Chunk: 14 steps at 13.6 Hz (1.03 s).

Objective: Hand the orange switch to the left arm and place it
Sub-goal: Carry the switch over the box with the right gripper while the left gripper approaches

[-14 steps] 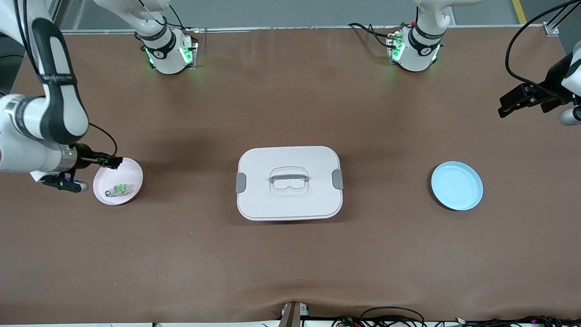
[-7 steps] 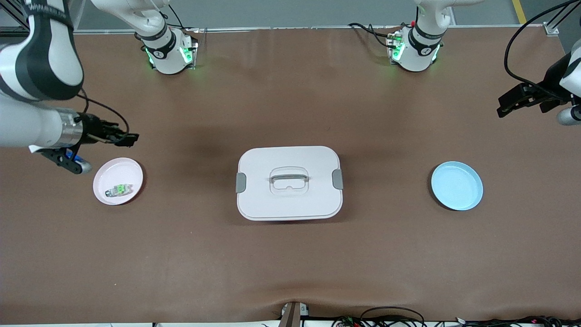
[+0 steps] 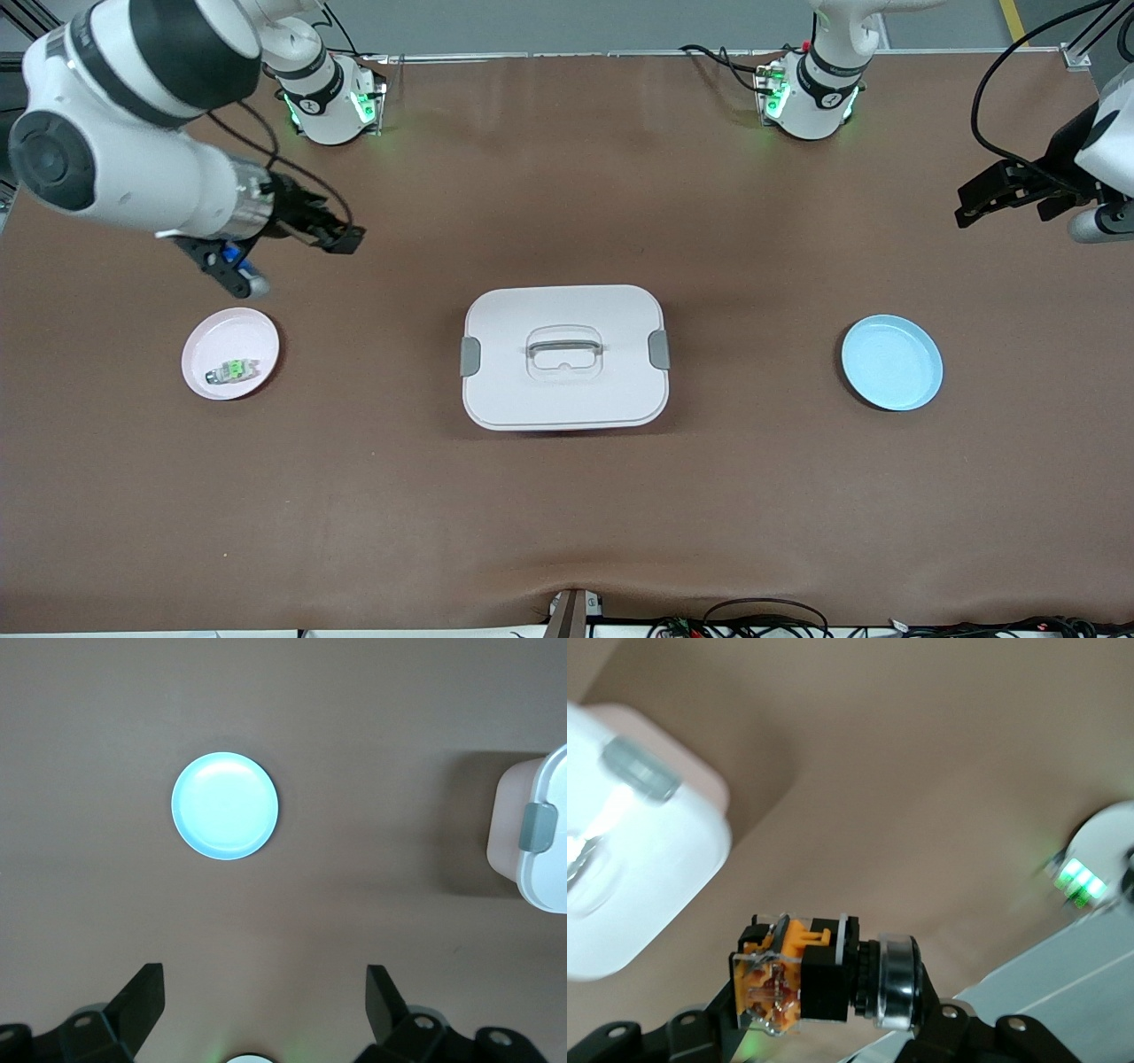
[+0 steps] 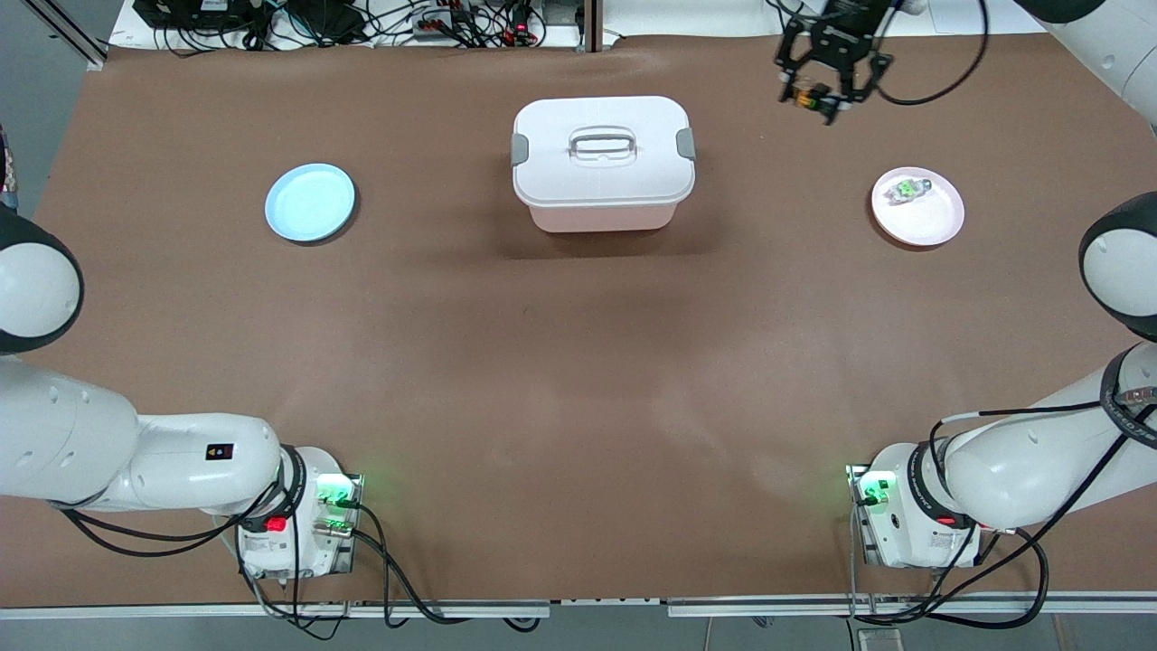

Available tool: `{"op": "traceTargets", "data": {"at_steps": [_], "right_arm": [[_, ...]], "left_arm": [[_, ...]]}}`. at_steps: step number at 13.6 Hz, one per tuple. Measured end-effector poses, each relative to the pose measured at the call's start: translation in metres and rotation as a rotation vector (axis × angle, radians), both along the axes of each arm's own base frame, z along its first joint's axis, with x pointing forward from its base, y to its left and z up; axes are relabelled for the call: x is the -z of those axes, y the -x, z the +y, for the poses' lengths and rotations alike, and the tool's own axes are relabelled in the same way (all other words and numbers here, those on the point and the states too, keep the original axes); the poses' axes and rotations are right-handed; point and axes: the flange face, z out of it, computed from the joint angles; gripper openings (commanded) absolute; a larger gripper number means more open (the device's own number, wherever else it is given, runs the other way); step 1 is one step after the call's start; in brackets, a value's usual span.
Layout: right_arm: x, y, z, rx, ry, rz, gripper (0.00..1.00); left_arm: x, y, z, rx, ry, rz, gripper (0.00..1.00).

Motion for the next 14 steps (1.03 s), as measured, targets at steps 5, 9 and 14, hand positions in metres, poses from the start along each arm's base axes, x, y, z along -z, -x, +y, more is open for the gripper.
{"op": "traceTargets", "data": {"at_steps": [5,9,14], "right_arm": [[-0.028,0.014,0.075,0.18,-0.046,-0.048,0.24],[-0.045,0.04,0.16,0.377,-0.128,-0.088,0.24],[-0.048,0.058,0.229,0.624,-0.231,-0.093,0.24]], "left_arm": [[0.006,0.001,-0.038,0.047,0.146,0.032,1.0],[0.018,-0.006,-0.059,0.06,0.281,0.063,1.0],[0.028,-0.018,-0.091,0.045,0.521,0.049,1.0]]}}
